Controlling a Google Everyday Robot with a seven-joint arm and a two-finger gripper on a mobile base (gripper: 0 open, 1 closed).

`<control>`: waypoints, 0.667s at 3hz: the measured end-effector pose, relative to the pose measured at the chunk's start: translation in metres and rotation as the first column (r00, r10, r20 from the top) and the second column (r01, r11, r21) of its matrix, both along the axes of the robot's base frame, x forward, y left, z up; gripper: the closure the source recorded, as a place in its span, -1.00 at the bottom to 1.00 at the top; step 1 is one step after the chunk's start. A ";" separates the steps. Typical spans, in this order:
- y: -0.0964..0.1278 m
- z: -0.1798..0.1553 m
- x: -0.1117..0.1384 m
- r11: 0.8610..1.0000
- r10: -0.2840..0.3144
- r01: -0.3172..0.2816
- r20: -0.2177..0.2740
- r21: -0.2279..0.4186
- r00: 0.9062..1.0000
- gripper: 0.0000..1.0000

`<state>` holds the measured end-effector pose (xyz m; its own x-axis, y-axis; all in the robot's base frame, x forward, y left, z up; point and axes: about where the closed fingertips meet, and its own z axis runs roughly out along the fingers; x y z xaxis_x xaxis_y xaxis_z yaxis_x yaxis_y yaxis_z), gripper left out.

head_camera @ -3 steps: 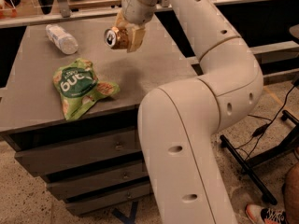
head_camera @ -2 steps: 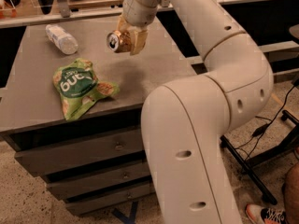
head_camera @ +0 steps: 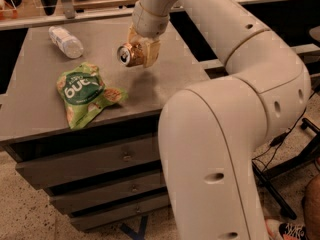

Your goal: Knock orange can over

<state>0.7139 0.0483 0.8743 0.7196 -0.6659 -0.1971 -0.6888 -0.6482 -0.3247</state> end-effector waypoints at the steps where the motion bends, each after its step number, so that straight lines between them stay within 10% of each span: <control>1: -0.005 -0.001 -0.003 0.999 -0.029 0.029 0.007 -0.016 1.000 1.00; 2: -0.001 -0.017 -0.004 0.996 -0.077 0.077 0.005 -0.050 0.997 1.00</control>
Offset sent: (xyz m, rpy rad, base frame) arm -0.0150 -0.0114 -0.0098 -0.0718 -0.0038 -0.1047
